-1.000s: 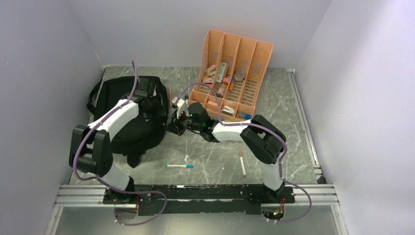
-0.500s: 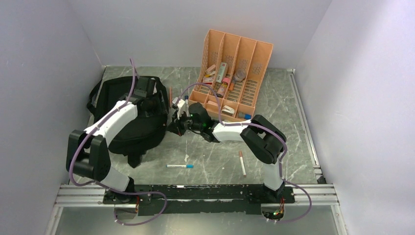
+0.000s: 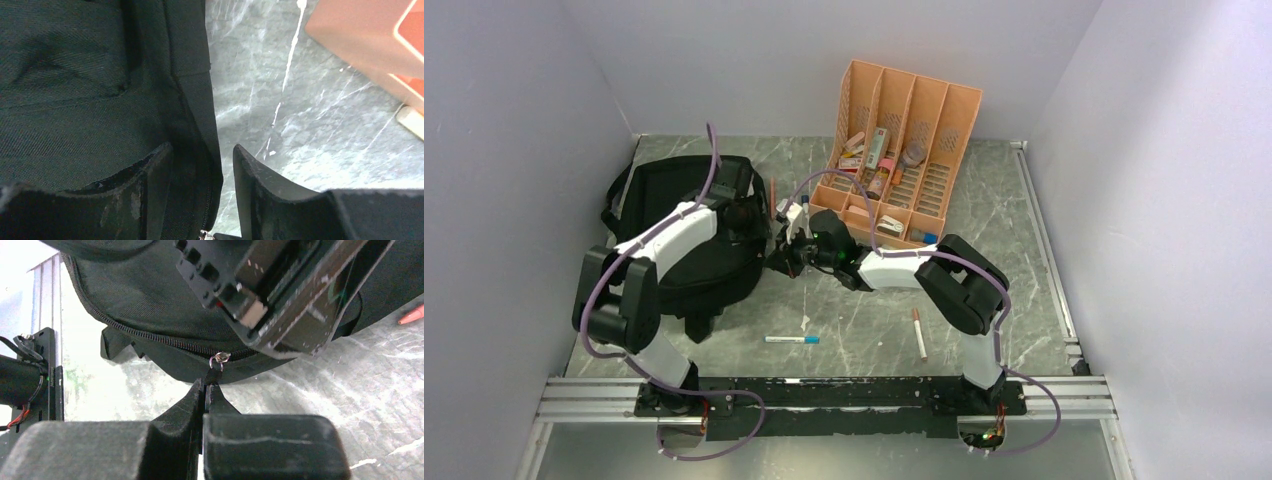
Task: Pack the student bag
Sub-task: Zip the student bag at the center of the board.
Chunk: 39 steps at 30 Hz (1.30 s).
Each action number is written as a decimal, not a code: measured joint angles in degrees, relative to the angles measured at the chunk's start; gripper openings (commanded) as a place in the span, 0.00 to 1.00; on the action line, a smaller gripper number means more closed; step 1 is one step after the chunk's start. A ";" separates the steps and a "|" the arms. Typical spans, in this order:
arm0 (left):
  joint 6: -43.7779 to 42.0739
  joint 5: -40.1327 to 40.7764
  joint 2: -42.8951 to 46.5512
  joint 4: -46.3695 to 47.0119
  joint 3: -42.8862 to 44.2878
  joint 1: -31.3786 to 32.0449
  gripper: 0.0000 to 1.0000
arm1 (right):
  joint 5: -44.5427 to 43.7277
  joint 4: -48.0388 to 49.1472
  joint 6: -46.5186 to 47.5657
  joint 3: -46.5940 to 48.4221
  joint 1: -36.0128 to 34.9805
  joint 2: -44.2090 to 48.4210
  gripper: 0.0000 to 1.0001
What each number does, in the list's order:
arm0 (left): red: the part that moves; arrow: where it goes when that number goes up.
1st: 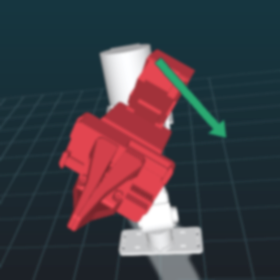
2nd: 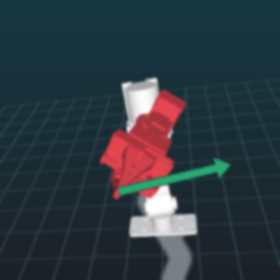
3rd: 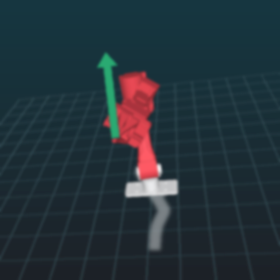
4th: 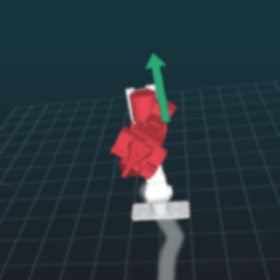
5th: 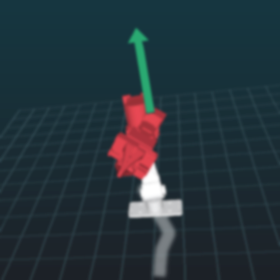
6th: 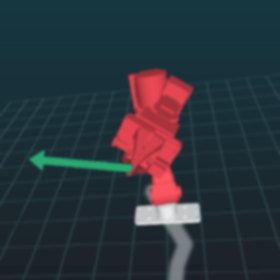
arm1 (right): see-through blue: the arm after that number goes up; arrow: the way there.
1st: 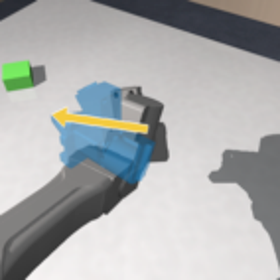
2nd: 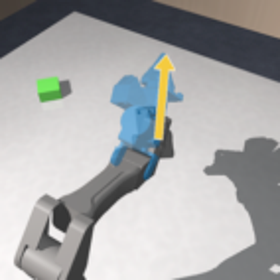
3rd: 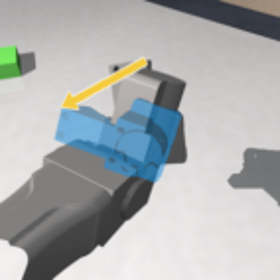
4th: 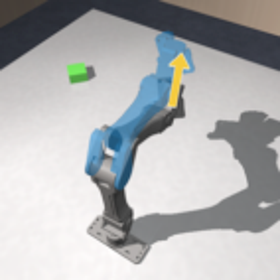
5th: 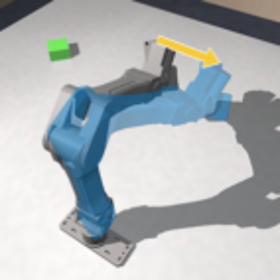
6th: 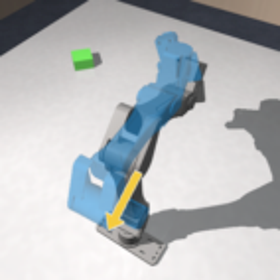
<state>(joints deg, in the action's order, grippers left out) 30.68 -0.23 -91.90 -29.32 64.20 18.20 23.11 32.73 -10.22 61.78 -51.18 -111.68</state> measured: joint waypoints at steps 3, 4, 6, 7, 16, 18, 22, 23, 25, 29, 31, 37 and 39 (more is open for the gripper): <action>-0.46 0.02 -1.49 -0.11 0.02 0.68 0.45 | -0.02 0.00 0.00 -0.07 0.00 0.00 0.00; -0.63 0.04 -1.75 -0.13 0.09 0.81 0.42 | -0.02 -0.02 0.02 -0.13 0.00 0.00 0.00; -1.03 0.07 -2.16 -0.44 0.55 0.90 0.29 | -0.02 -0.04 0.15 -0.24 0.00 0.00 0.00; -1.22 0.09 -2.45 -0.63 0.98 0.94 0.22 | -0.02 -0.02 0.24 -0.26 0.00 0.00 0.00; -2.84 0.37 -4.37 -2.47 3.50 1.14 0.05 | -0.44 -2.16 3.72 -0.24 -0.79 0.68 0.00; -2.84 0.35 -4.57 -3.10 3.91 1.18 0.05 | -0.76 -3.21 4.94 -0.02 -1.46 1.16 0.00; -2.82 0.39 -4.76 -4.90 4.87 1.38 0.05 | -1.97 -4.37 6.47 0.13 -2.71 2.19 0.00; -2.82 0.39 -4.79 -5.49 5.09 1.49 0.05 | -2.01 -4.35 6.45 0.13 -2.89 2.49 0.00; -2.80 0.37 -4.83 -6.45 5.51 1.53 0.05 | -1.97 -4.31 6.21 0.11 -3.08 3.02 0.00; -2.75 0.37 -4.85 -7.15 5.66 1.79 0.05 | -2.01 -3.96 5.29 0.11 -3.56 3.21 0.00; -2.67 0.33 -4.85 -7.50 5.66 1.79 0.05 | -2.10 -3.74 4.72 0.11 -3.74 3.21 0.00; -2.58 0.17 -4.85 -7.69 5.57 1.79 0.05 | -2.95 -2.47 1.57 0.17 -3.82 3.21 0.00; -2.58 0.15 -4.76 -7.34 5.16 1.79 0.05 | -3.06 -2.25 0.35 0.46 -3.82 3.19 0.00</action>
<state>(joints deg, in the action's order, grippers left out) 28.10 -0.08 -96.66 -36.67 69.36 19.99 20.05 30.48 -9.87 62.24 -55.00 -108.49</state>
